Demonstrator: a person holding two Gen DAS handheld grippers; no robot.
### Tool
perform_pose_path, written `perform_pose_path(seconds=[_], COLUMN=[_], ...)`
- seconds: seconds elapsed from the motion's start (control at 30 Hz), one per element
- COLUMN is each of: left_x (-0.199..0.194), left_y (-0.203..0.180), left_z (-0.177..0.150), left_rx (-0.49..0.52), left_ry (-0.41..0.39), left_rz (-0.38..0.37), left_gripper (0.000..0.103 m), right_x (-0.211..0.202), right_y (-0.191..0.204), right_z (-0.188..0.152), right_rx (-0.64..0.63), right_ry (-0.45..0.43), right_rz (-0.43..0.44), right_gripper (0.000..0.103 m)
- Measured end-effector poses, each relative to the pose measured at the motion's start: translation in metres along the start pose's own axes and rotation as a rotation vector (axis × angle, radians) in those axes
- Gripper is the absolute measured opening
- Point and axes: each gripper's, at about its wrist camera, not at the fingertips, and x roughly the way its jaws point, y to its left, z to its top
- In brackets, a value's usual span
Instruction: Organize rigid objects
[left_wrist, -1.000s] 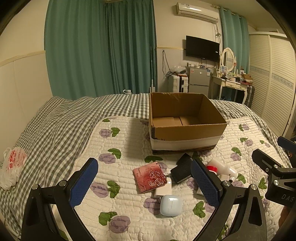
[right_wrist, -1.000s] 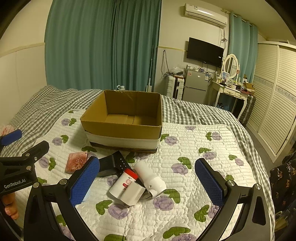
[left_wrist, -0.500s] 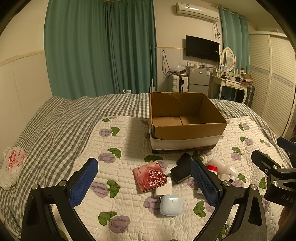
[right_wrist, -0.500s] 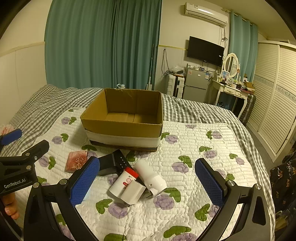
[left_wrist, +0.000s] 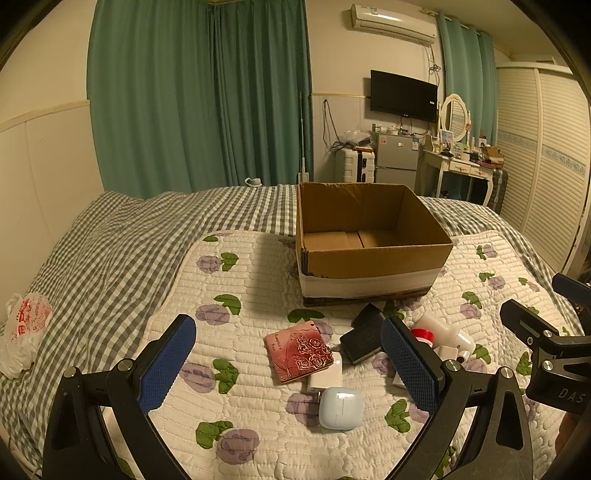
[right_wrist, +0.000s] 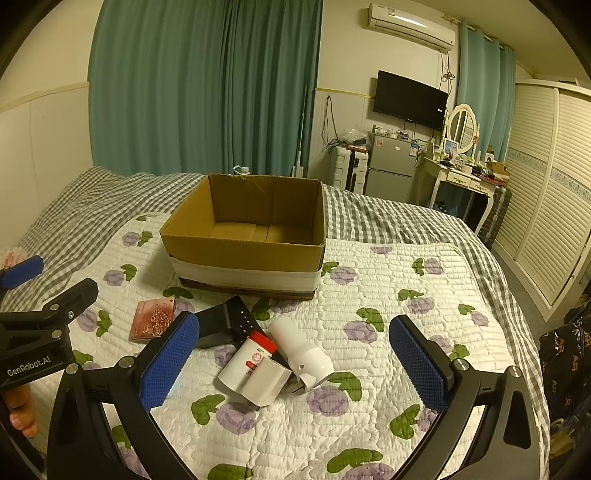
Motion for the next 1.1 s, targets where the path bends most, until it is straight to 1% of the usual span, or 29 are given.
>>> perform_pose_path(seconds=[0.43,0.7,0.8,0.9,1.07,1.1], left_x=[-0.002,0.001,0.006,0.020,0.054,0.058], left_y=[-0.002,0.001,0.001,-0.002,-0.021,-0.025], left_z=[0.001,-0.001,-0.004,-0.015,-0.053,-0.061], left_rx=[0.001,-0.017,-0.016,-0.001,0.075,0.091], left_ry=[-0.008,-0.009,-0.001,0.039,0.173,0.192], left_rz=[-0.019,-0.034,-0.023,-0.022,-0.045,-0.047], left_gripper=[0.102,0.102,0.102,0.102,0.099,0.099], right_x=[0.000,0.003,0.010,0.023,0.054,0.059], right_y=[-0.002,-0.002,0.000,0.000,-0.001,-0.001], right_z=[0.001,-0.001,-0.003,-0.010,-0.036,-0.041], right_rx=[0.009,0.007,0.013,0.019,0.026,0.032], right_ry=[0.003,0.022,0.042,0.075,0.171,0.184], right_rz=[-0.001,-0.004,-0.008,-0.014,-0.019,-0.016], right_gripper=[0.103,0.103,0.103,0.103,0.103,0.101])
